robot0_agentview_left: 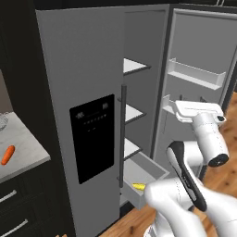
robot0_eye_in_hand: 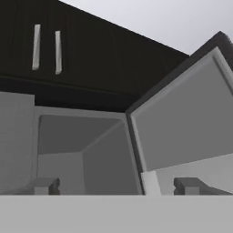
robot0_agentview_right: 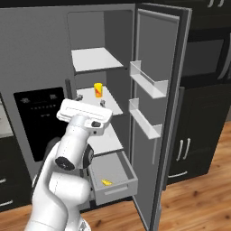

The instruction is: Place the carrot and corn inside the fridge drawer. Close the drawer after placing the vegetables.

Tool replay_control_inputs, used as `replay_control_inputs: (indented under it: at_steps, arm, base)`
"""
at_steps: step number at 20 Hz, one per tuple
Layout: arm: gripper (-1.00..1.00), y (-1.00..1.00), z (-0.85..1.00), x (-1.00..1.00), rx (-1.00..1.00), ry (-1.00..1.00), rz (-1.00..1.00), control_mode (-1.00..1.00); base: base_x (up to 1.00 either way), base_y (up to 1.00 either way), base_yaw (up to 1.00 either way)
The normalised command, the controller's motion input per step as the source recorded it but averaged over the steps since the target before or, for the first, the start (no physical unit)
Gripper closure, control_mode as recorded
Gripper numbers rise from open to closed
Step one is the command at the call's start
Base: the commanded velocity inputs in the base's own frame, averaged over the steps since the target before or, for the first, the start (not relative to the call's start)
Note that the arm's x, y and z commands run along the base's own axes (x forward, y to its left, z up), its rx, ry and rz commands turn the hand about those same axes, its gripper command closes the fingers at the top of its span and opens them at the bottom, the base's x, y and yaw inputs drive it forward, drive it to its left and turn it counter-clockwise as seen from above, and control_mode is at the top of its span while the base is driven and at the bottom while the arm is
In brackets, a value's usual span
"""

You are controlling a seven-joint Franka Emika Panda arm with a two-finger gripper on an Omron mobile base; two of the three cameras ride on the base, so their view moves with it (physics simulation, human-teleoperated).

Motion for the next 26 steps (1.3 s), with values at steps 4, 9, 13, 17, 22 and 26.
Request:
replay_control_inputs:
  at_steps: [4,9,13,17,22,26]
  arm:
    - [-1.0,0.45,-0.3,-0.01,-0.02,0.06,0.08,-1.0]
    - [-1.0,0.0,0.0,0.0,0.0,0.0,0.0,1.0]
    - [-1.0,0.0,0.0,0.0,0.0,0.0,0.0,1.0]
    - [-1.0,0.0,0.0,0.0,0.0,0.0,0.0,1.0]
    - [-1.0,0.0,0.0,0.0,0.0,0.0,0.0,1.0]
    - [-1.0,0.0,0.0,0.0,0.0,0.0,0.0,1.0]
  base:
    - [0.0,0.0,0.0]
    - [-0.33,0.89,0.07]
    - [-0.4,1.0,0.04]
    - [-0.18,1.0,0.05]
    - [0.21,1.0,0.06]
    - [0.93,0.82,0.05]
